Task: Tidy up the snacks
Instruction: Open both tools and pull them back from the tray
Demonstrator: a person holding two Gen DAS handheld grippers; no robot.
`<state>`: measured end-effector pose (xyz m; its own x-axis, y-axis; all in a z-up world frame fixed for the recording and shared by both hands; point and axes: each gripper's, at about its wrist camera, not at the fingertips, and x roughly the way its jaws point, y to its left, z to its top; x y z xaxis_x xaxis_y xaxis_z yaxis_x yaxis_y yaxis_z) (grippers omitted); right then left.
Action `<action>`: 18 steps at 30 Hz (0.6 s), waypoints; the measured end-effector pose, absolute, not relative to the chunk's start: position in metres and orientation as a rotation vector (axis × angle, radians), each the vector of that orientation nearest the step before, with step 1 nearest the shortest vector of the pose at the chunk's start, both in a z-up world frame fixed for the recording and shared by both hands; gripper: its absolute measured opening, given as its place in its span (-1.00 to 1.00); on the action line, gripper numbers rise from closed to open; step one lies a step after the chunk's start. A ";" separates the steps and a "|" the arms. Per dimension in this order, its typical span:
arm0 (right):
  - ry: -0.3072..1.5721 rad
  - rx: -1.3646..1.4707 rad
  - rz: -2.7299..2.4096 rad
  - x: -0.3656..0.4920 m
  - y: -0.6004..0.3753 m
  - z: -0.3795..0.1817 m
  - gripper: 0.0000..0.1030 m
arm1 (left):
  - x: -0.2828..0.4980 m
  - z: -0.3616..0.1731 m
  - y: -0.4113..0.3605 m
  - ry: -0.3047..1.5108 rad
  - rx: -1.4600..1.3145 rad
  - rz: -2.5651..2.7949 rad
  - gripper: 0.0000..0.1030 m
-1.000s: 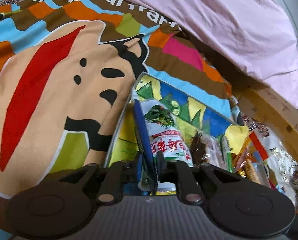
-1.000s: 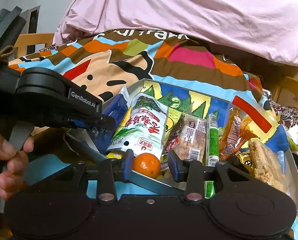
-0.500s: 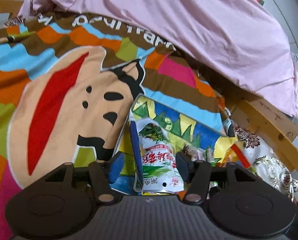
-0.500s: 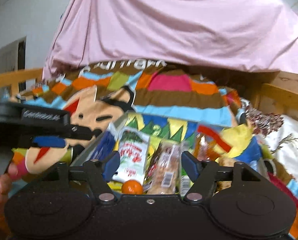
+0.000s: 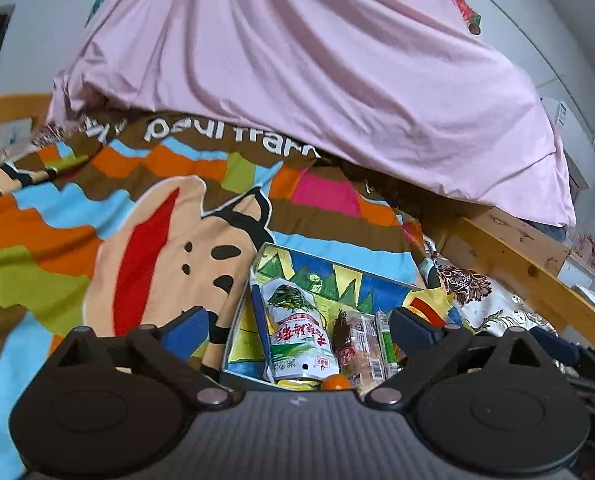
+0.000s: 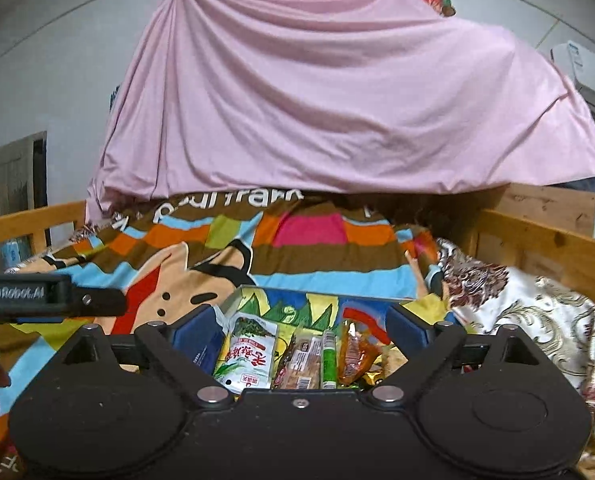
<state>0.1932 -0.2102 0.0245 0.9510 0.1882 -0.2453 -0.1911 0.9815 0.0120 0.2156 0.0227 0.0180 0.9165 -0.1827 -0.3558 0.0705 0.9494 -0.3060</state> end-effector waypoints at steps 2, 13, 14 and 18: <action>0.239 -0.005 0.192 0.183 -0.213 0.029 0.89 | 0.203 0.021 0.022 0.382 -0.275 -0.117 0.99; 0.254 0.013 0.192 0.123 -0.231 0.037 0.98 | 0.145 0.025 0.020 0.383 -0.186 -0.059 0.99; 0.262 0.011 0.190 0.119 -0.231 0.036 0.98 | 0.140 0.025 0.020 0.384 -0.180 -0.056 0.99; 0.302 0.010 0.183 0.102 -0.235 0.032 0.98 | 0.122 0.023 0.018 0.384 -0.141 -0.044 0.99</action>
